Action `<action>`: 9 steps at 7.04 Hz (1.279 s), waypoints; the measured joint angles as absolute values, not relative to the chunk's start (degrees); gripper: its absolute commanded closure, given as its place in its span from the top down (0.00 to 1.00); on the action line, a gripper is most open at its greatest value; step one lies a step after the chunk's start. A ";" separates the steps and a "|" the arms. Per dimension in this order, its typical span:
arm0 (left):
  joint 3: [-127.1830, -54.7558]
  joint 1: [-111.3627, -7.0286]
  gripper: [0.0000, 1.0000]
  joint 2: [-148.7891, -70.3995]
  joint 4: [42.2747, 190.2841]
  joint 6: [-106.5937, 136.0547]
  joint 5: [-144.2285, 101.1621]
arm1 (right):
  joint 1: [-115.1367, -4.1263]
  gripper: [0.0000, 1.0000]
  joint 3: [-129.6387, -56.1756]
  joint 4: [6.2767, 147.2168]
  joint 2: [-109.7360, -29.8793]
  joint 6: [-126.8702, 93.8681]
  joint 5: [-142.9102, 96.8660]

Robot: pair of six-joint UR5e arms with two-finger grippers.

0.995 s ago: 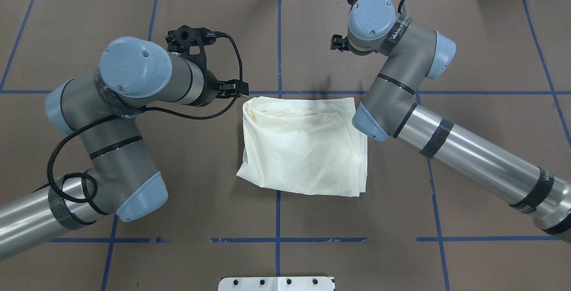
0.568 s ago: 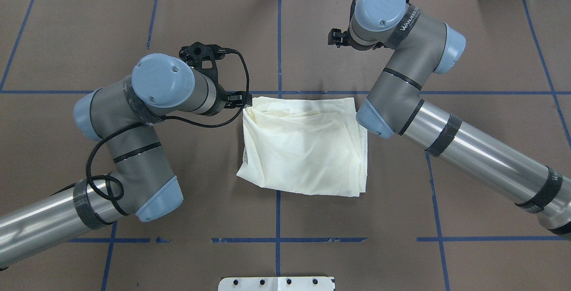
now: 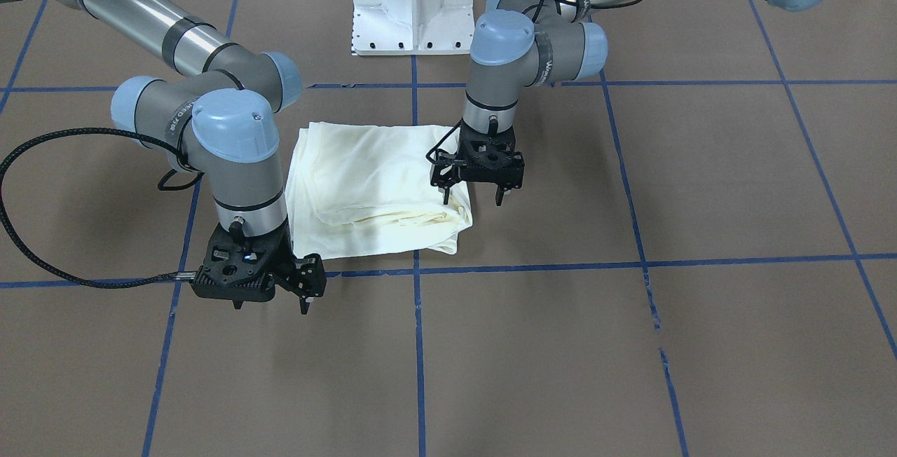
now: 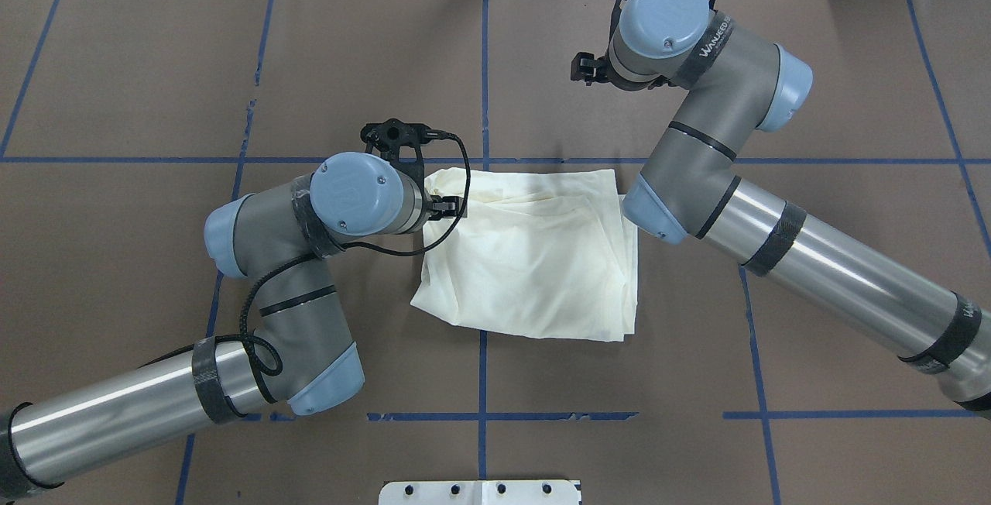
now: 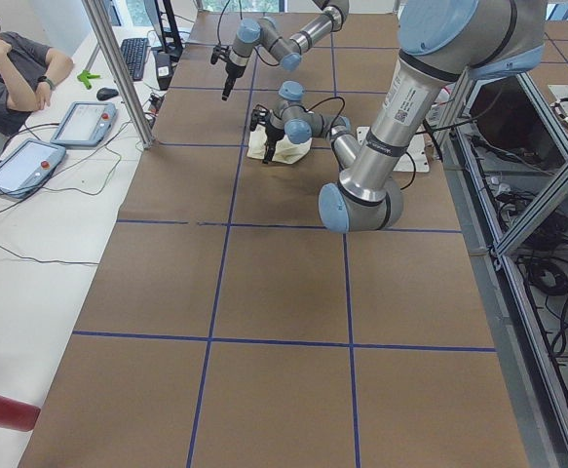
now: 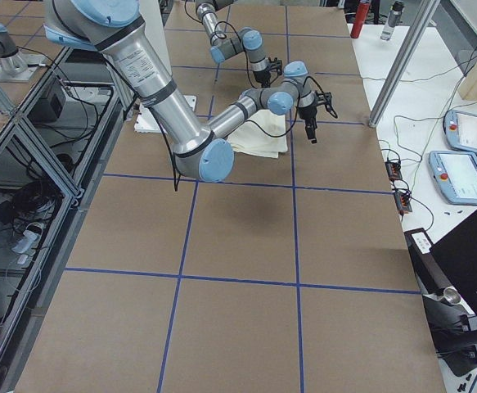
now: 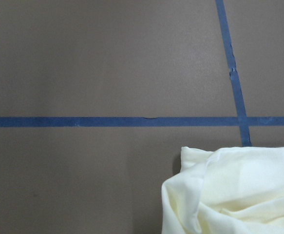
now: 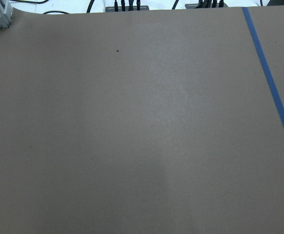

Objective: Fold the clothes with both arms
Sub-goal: 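Move the left gripper along the shirt's side toward the robot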

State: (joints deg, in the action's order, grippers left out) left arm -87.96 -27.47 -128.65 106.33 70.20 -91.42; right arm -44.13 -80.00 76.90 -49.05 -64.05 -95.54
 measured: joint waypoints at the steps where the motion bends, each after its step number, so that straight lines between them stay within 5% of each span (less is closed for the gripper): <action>1: -87.56 -27.10 1.00 -128.99 106.40 70.07 -90.92 | -44.13 1.00 -80.28 76.90 -49.12 -64.02 -95.54; 5: -83.89 -27.63 1.00 -131.76 106.44 70.47 -90.33 | -44.12 1.00 -80.89 76.98 -49.21 -63.91 -95.59; 9: -71.57 -33.27 1.00 -137.19 112.41 69.92 -91.24 | -43.25 1.00 -84.08 77.08 -50.65 -63.96 -95.62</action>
State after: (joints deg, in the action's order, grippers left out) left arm -71.57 -33.27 -137.19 112.41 69.92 -91.24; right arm -43.25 -84.08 77.08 -50.65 -63.96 -95.62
